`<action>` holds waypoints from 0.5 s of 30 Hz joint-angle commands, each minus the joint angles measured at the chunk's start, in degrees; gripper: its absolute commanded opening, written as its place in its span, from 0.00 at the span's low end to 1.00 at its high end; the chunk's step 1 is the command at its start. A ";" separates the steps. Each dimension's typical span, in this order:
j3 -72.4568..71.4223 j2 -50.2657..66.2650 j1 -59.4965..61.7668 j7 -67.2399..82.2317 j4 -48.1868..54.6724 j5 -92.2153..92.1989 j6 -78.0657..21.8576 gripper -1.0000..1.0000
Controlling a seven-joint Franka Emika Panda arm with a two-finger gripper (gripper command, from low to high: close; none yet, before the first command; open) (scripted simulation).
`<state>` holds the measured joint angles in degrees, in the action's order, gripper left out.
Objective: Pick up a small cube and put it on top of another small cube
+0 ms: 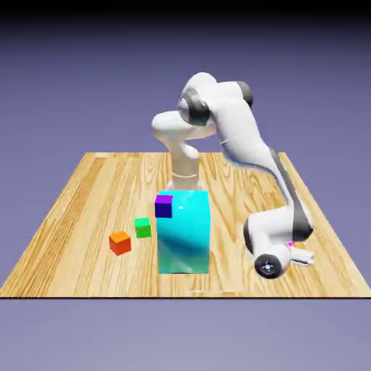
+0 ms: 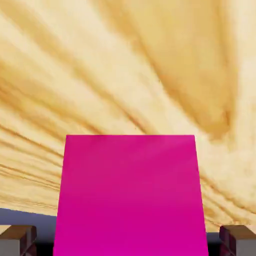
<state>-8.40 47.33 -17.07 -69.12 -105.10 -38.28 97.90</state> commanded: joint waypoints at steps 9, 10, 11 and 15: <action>10.32 -8.46 8.90 2.30 11.11 4.52 -20.08 0.00; 11.77 -9.56 10.35 2.80 12.09 5.00 -22.57 0.00; 13.22 -10.65 11.81 3.29 13.06 5.49 -25.06 0.00; 19.01 -15.03 17.62 5.28 16.96 7.44 -35.03 0.00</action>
<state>10.62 32.30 0.55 -63.87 -88.14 -30.92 62.89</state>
